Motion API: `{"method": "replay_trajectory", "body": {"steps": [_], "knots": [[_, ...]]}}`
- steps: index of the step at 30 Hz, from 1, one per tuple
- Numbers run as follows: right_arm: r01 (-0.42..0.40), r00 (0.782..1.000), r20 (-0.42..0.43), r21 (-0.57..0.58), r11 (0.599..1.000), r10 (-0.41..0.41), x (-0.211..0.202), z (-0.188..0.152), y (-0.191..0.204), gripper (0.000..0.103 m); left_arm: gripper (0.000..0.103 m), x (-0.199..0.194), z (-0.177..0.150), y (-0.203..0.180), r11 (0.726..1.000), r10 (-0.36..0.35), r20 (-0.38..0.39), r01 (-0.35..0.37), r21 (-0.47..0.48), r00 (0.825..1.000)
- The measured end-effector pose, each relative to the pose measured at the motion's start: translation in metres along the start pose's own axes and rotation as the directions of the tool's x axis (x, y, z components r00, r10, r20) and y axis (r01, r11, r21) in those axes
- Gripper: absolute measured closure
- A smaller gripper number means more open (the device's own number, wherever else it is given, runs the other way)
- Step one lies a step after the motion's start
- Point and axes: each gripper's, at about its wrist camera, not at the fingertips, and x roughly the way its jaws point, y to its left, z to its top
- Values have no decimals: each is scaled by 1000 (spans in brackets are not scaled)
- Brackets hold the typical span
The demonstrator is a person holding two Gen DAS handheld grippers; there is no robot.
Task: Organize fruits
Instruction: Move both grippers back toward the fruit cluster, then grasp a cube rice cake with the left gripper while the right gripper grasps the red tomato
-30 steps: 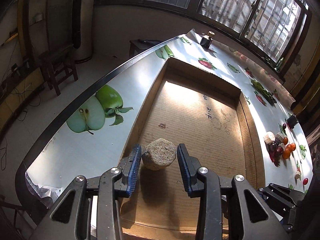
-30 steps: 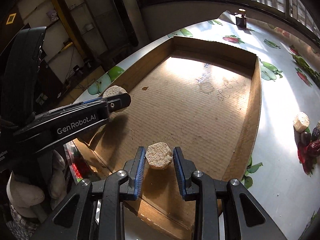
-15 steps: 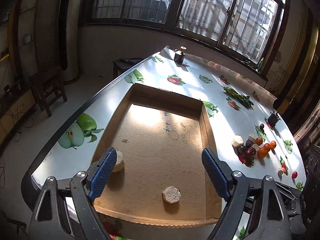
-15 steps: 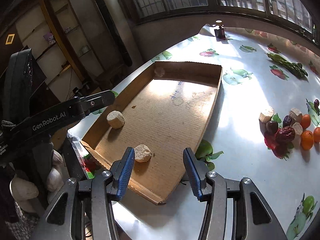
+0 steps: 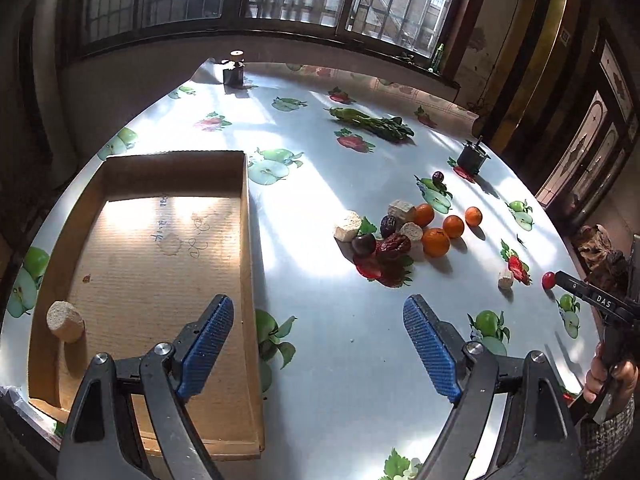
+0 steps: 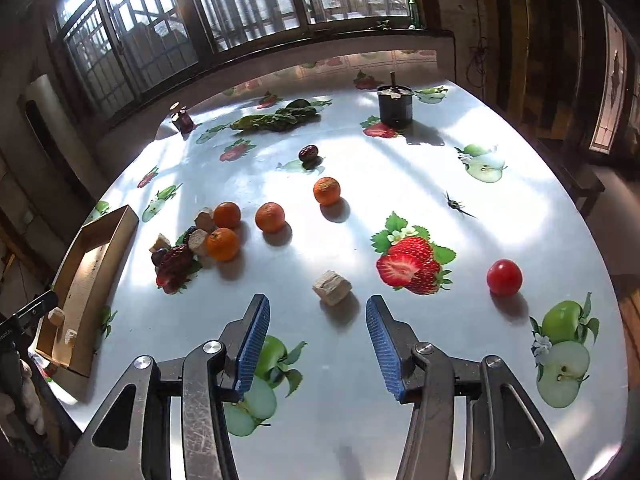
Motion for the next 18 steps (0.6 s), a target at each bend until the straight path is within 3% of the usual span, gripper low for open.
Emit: {"method": "replay_trajectory", "body": {"steps": [2, 5, 7, 10, 13, 18], "knots": [[53, 999, 8, 77, 996, -53, -2, 4, -39, 49, 17, 10, 3, -22, 999, -29, -21, 30, 41, 999], [70, 997, -2, 181, 981, -71, 0, 7, -85, 49, 19, 27, 9, -61, 991, -98, -61, 103, 89, 993], [75, 997, -6, 210, 975, -75, 2, 7, -99, 49, 34, 40, 13, -92, 979, -142, -89, 153, 136, 986], [84, 996, -11, 198, 977, -83, 9, 8, -103, 49, 48, 61, 13, -140, 957, -164, -127, 189, 219, 978], [71, 997, -23, 172, 983, -68, 19, 10, -99, 49, 49, 80, 10, -184, 928, -195, -149, 231, 291, 969], [81, 997, -31, 124, 989, -78, 33, 13, -92, 49, 49, 110, 5, -230, 893, -169, -173, 225, 391, 970]]}}
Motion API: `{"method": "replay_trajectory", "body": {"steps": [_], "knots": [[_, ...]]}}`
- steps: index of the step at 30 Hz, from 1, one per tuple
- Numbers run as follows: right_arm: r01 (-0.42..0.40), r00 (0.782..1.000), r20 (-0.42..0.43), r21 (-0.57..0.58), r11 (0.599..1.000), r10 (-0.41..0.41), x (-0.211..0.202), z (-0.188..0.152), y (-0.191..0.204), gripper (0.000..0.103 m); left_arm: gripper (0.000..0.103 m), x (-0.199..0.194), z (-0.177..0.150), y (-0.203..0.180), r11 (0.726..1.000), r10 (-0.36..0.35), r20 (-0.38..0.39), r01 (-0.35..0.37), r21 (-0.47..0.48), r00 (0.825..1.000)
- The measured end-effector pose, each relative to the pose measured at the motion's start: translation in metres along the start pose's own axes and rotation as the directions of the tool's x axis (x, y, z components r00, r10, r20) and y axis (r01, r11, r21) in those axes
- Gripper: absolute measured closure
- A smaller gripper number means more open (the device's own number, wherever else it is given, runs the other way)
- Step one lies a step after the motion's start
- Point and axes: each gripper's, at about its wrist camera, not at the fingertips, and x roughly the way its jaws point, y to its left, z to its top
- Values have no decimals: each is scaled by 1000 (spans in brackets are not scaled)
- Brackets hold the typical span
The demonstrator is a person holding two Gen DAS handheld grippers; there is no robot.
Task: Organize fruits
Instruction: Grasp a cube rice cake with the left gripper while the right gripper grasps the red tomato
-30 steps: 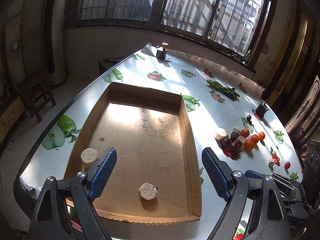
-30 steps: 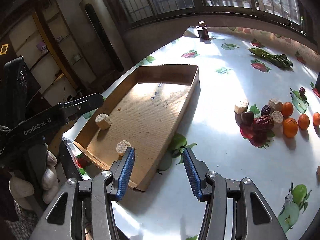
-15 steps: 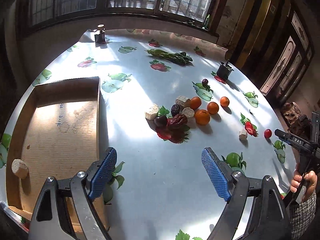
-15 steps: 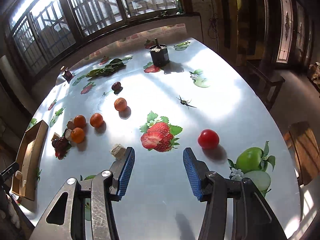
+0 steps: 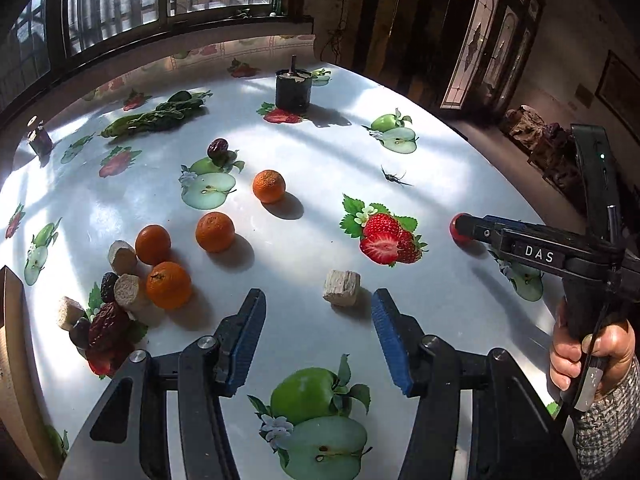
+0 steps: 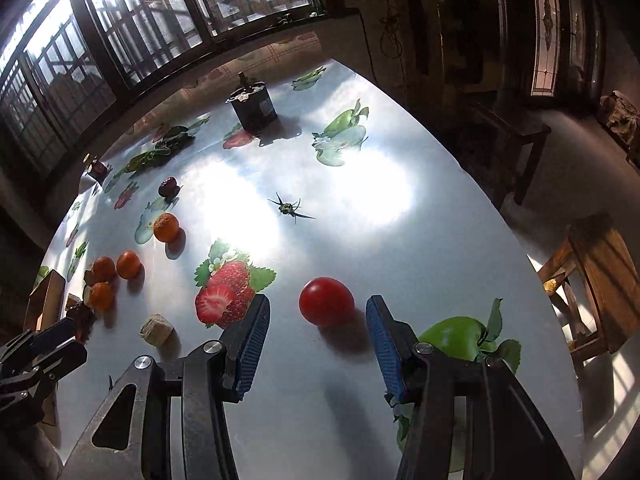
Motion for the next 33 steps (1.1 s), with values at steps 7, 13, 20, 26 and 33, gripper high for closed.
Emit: {"method": "replay_trajectory", "body": {"steps": [7, 13, 20, 26, 33], "knots": [[6, 999, -33, -3, 1000, -7, 18, 2, -3, 49, 49, 45, 5, -9, 1000, 5, -64, -4, 14, 998], [27, 999, -22, -21, 999, -28, 19, 0, -2, 49, 60, 56, 4, -13, 1000, -8, -78, 9, 8, 997], [89, 996, -12, -65, 994, -90, 19, -2, 5, 65, 77, 51, 0, -15, 1000, -8, -70, 10, 23, 998], [79, 997, -17, -47, 996, -80, 13, -5, 6, 68, 77, 28, -5, -7, 1000, -18, -31, 17, -14, 999], [91, 996, 5, -49, 995, -91, -12, -13, 16, 68, 77, -22, -17, 21, 992, -71, 54, 76, -96, 996]]}}
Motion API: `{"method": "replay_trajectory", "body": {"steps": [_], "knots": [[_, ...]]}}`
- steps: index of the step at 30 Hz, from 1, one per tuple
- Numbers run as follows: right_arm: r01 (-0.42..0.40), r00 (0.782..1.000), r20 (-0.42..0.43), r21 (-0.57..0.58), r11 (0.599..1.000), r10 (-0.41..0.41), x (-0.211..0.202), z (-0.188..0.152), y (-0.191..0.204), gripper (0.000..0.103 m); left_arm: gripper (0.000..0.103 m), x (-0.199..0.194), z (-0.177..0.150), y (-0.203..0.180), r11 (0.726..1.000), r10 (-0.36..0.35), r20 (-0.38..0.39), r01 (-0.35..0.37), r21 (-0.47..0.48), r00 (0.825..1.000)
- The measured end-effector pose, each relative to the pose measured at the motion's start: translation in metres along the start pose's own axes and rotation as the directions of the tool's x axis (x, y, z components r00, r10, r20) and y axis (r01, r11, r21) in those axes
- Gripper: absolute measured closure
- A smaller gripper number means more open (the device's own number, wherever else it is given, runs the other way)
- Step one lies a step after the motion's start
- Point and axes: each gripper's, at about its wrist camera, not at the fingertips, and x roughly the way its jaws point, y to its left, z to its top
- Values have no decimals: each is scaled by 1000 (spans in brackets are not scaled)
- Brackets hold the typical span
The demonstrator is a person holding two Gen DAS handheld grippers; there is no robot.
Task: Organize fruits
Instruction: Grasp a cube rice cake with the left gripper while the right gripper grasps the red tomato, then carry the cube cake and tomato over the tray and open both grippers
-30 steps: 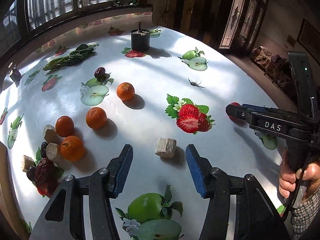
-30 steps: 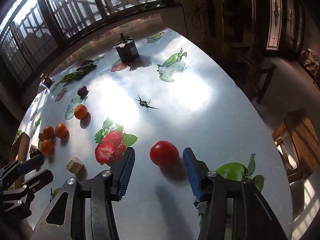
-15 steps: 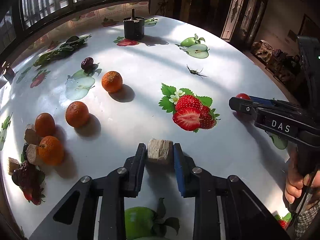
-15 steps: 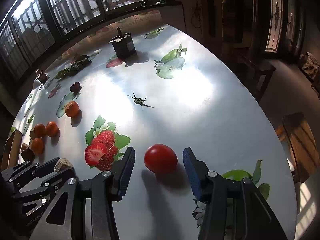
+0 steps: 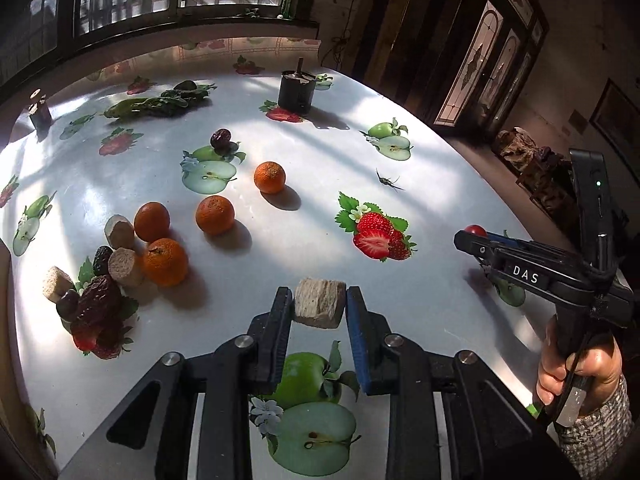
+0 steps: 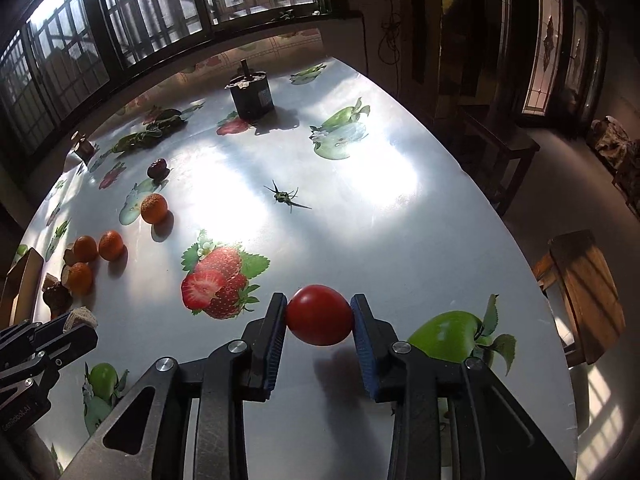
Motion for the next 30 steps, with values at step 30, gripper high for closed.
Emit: {"method": "replay_trajectory", "body": {"steps": [30], "knots": [[-580, 807, -220, -469, 666, 548, -50, -44, 386, 68, 76, -184, -80, 311, 773, 456, -16, -405, -488, 890]]}}
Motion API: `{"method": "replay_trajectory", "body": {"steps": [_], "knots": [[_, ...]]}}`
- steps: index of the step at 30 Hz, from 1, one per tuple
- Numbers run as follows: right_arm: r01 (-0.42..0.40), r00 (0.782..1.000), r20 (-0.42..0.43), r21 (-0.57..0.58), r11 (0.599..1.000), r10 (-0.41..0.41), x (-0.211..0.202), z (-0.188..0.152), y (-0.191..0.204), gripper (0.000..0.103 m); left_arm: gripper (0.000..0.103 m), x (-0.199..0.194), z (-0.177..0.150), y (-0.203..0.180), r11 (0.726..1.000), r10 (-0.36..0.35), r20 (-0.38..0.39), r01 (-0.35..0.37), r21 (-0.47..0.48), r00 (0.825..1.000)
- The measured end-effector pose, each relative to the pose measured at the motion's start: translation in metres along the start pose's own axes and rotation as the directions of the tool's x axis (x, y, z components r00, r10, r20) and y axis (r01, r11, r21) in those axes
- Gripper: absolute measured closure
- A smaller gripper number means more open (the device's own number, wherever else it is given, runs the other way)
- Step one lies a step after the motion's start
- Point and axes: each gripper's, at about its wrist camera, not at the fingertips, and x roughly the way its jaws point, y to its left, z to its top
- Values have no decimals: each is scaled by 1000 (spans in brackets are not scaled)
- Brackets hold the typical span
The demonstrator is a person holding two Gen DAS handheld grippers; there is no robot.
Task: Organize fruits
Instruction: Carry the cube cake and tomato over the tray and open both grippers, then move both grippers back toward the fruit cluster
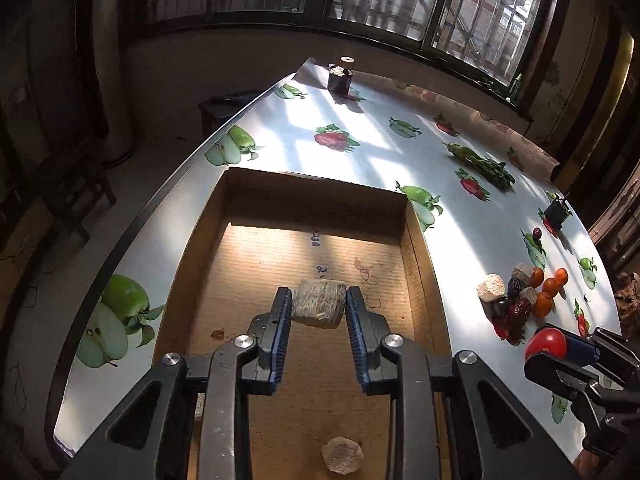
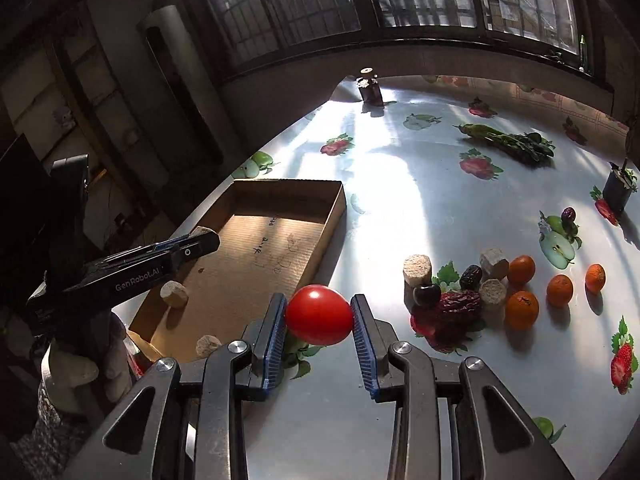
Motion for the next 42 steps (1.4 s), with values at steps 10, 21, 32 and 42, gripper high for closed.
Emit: {"method": "replay_trajectory", "body": {"steps": [10, 21, 32, 42], "knots": [[-48, 984, -175, -120, 992, 26, 106, -4, 60, 67, 76, 49, -8, 44, 995, 74, -160, -83, -53, 984], [-14, 982, -186, -178, 984, -19, 127, -10, 73, 67, 73, 37, -6, 50, 992, 26, -123, -40, -118, 992], [-2, 999, -39, -168, 986, -4, 62, -7, 63, 49, 26, -43, -19, 11, 990, 112, 94, -102, -96, 989], [89, 995, 53, -37, 995, -87, -13, -30, -6, 47, 27, -59, -38, -56, 993, 110, 134, -113, 17, 985]]}}
